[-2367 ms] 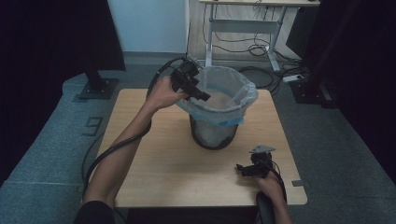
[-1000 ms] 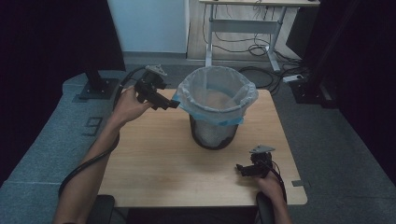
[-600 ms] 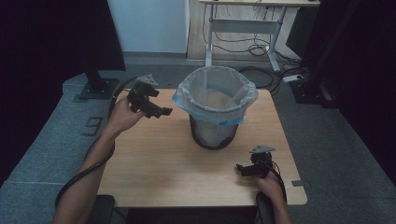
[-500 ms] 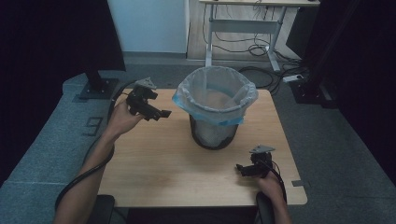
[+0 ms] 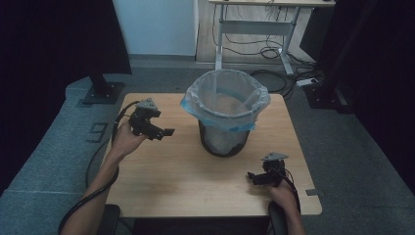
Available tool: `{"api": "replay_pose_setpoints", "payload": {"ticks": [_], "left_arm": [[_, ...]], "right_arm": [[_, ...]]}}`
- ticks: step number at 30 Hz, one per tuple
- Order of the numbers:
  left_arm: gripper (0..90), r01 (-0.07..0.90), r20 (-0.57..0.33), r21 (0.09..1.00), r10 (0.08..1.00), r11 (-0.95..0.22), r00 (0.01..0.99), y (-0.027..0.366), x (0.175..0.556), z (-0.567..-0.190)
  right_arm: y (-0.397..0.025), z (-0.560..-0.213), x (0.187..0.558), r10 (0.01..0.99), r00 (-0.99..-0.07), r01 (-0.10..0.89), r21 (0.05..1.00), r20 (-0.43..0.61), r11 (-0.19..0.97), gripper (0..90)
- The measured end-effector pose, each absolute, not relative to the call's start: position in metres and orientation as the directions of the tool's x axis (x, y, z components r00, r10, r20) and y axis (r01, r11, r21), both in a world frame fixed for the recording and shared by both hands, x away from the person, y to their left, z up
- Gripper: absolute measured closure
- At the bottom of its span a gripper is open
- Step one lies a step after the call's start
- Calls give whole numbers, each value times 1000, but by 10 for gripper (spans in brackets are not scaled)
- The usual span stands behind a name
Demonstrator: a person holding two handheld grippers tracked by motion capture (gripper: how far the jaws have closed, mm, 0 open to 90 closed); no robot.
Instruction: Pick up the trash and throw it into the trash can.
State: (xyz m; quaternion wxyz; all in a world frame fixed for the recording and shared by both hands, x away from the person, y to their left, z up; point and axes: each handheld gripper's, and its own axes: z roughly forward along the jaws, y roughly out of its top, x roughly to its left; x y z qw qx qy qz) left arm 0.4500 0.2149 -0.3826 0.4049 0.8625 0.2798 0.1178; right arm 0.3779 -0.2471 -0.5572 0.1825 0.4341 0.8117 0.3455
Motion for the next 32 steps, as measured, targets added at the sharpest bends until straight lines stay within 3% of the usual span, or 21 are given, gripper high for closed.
{"api": "replay_pose_setpoints", "payload": {"ticks": [25, 32], "left_arm": [[0, 457, -77, 744, 618, -487, 783, 219, 431, -505], [0, 461, -44, 726, 634, -510, 772, 219, 426, -525]], "right_arm": [[-247, -557, 378, 834, -552, 580, 721, 6, 380, 0], [-247, -557, 377, 834, -552, 581, 720, 6, 379, 0]]}}
